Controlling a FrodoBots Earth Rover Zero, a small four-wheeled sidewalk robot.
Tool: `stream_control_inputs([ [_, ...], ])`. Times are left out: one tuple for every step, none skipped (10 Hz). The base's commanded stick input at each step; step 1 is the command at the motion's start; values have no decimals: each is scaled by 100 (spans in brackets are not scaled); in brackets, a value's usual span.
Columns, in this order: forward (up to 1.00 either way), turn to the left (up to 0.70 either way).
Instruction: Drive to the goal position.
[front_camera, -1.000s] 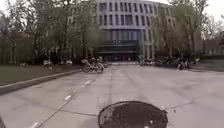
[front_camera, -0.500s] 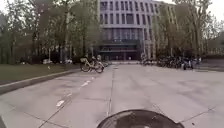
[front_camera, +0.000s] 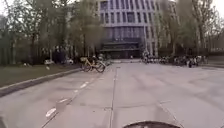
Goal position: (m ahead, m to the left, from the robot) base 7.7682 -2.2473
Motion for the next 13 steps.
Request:
stream_control_inputs([
  [70, 0],
  [70, 0],
  [70, 0],
  [70, 0],
  [70, 0],
  [70, 0],
  [70, 0],
  [70, 0],
  [70, 0],
  [70, -5],
  [70, -14],
  [70, -14],
  [70, -14],
])
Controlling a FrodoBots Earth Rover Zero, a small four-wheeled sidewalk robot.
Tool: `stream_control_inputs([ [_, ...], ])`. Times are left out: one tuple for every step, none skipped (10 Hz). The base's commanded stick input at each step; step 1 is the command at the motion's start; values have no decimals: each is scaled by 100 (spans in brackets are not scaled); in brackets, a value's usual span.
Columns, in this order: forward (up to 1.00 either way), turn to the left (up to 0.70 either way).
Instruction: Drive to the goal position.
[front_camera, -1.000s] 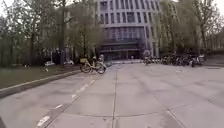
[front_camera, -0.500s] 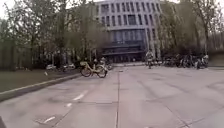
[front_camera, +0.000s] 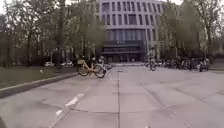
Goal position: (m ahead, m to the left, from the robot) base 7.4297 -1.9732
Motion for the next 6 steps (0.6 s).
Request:
stream_control_inputs([
  [70, -14],
  [70, -14],
  [70, -14],
  [70, -14],
  [70, -14],
  [70, -14],
])
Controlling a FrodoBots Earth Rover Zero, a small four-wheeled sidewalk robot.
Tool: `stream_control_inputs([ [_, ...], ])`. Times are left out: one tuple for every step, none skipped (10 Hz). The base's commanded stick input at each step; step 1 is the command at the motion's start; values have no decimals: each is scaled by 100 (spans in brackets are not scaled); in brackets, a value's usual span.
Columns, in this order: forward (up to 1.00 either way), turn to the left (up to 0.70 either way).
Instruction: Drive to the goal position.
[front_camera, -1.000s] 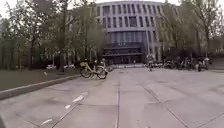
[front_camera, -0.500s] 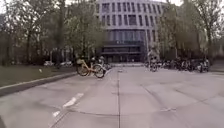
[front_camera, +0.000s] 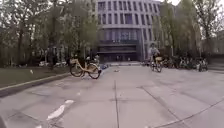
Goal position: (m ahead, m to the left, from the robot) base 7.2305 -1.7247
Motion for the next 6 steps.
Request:
stream_control_inputs([
  [70, -14],
  [70, -14],
  [70, -14],
  [70, -14],
  [70, -14],
  [70, -14],
])
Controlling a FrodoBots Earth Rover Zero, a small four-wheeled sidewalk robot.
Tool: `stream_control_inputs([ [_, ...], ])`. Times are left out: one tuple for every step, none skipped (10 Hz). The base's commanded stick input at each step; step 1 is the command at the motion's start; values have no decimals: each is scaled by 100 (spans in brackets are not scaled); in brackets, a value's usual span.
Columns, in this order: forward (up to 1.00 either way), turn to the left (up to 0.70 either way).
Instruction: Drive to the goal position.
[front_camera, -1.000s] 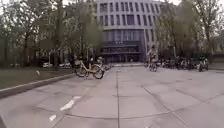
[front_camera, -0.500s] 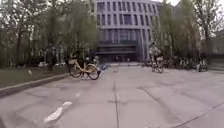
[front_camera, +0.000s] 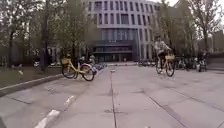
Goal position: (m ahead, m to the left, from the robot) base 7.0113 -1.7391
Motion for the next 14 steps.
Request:
stream_control_inputs([
  [70, -14],
  [70, -14],
  [70, -14],
  [70, -14],
  [70, -14],
  [70, -14],
  [70, -14],
  [70, -14],
  [70, -14],
  [70, -14],
  [70, -14],
  [70, -13],
  [70, 0],
  [70, 0],
])
